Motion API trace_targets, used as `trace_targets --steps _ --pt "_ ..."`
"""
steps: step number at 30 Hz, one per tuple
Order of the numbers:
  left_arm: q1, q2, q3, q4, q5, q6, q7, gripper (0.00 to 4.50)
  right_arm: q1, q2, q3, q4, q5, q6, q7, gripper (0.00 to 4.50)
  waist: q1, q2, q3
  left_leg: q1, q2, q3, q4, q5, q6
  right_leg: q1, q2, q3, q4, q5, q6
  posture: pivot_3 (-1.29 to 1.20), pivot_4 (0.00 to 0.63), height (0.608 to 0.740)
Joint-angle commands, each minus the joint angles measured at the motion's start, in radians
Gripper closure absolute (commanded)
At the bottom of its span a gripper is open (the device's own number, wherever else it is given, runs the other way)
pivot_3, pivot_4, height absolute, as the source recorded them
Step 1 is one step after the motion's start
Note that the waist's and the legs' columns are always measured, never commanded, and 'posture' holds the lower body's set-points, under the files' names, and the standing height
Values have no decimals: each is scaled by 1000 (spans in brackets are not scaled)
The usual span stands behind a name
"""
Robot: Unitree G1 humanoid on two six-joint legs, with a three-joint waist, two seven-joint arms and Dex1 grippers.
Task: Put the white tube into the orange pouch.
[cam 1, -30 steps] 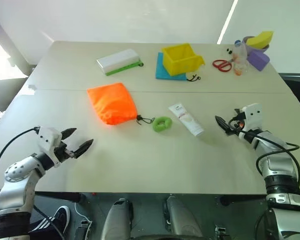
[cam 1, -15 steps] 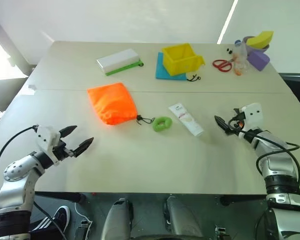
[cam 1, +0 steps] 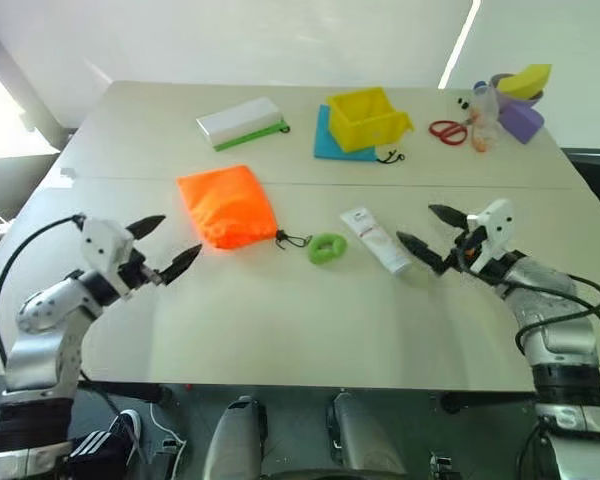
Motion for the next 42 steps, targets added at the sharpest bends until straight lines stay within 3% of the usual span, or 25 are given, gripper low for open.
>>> trace_targets --steps 1,10,22,25,32,42 --pt "-46 16 -63 -12 125 -46 49 0 34 -29 41 -147 30 36 60 43 0 0 0 0 0 0 0 0 0 0 0 0 0 0 0 0 150 740" --pt "-161 -47 -190 106 343 -103 203 0 52 -21 104 -213 -47 31 34 43 1 0 0 0 -1 0 0 0 0 0 1 0 0 0 -1 0 150 740" --pt "-170 -101 -226 138 376 -112 245 0 67 -10 98 -188 -76 -4 -14 43 1 0 0 0 -1 0 0 0 0 -1 0 0 0 0 0 0 150 740" --pt "-168 -106 -219 146 394 -117 276 823 72 -19 102 -184 -90 -12 -18 0 1 0 0 0 -1 0 0 0 0 -1 1 0 0 1 0 0 150 740" --pt "-153 -114 -224 150 395 -119 284 4474 43 -11 92 -160 -88 -7 -35 0 1 0 0 0 -1 0 0 0 0 -1 1 0 0 1 0 0 150 740" --pt "-108 -70 -182 116 241 -36 116 4474 46 -23 79 -128 -96 -30 -34 0 -1 0 0 0 -1 0 0 0 0 -1 1 0 1 1 0 0 150 740"
